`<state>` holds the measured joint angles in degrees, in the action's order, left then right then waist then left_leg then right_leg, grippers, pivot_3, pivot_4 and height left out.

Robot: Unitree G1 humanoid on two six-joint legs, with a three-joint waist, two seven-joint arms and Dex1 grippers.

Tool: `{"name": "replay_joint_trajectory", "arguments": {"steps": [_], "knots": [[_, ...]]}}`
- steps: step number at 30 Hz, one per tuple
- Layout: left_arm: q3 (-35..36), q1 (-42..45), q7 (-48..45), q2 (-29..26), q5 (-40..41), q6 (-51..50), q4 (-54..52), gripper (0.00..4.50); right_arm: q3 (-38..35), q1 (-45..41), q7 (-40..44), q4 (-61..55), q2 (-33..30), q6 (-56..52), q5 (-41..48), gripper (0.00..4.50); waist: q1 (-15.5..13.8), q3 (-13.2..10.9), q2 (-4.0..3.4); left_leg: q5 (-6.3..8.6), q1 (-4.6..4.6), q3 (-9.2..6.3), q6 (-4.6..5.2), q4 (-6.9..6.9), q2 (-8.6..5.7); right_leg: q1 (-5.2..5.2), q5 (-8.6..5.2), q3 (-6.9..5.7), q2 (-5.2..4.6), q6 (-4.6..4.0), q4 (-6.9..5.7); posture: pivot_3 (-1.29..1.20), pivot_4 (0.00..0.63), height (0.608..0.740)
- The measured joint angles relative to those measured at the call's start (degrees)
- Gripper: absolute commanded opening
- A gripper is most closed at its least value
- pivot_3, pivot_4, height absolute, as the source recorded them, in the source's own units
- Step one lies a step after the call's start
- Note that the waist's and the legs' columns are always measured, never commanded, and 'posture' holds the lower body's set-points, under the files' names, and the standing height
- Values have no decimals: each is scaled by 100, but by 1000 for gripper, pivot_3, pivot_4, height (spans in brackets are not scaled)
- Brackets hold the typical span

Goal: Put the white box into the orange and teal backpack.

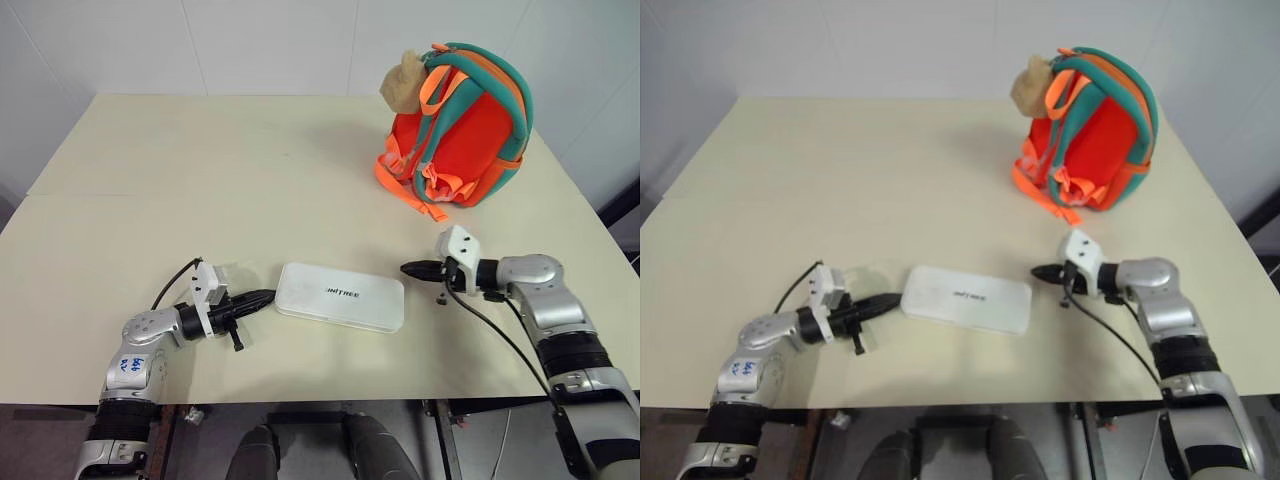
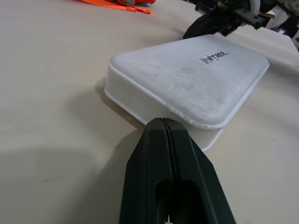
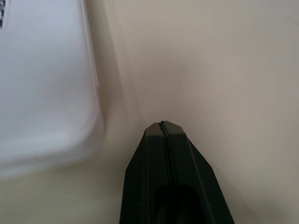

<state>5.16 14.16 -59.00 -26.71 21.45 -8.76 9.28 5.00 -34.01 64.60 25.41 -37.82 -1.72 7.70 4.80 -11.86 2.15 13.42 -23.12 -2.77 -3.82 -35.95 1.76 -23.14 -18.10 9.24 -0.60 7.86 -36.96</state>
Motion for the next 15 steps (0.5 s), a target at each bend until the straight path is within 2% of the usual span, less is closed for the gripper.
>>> {"name": "replay_joint_trajectory", "arguments": {"steps": [5, 10, 12, 15], "knots": [[-21, 9, -46, -7, 11, 119, 102, 17, -230, 865, 135, -1143, -556, -783, 221, 0, -7, 0, -6, 2, 17, -1, 3, -1, -1, 28, -1, 1, 0, 0, 18, 0, 150, 740], [-10, 33, -52, -9, 16, 200, 242, 17, -311, 1422, 153, -2174, -633, -1585, 550, 0, 6, 2, -9, 2, 45, 4, 3, -1, -1, 54, -3, 10, 4, -3, 24, 0, 150, 740], [-12, 35, -52, -9, 16, 209, 264, 17, -304, 1679, 153, -2618, -647, -1881, 681, 0, 7, 2, -9, 2, 61, 7, 3, 2, 2, 71, -46, 15, 6, -83, 43, 0, 150, 740], [-14, 35, -53, -9, 17, 218, 268, 17, -294, 1867, 117, -2934, -647, -2206, 779, 0, 10, 2, -9, 2, 62, 27, 5, 0, 0, 72, -45, 35, 4, -80, 49, 0, 150, 740]]}}
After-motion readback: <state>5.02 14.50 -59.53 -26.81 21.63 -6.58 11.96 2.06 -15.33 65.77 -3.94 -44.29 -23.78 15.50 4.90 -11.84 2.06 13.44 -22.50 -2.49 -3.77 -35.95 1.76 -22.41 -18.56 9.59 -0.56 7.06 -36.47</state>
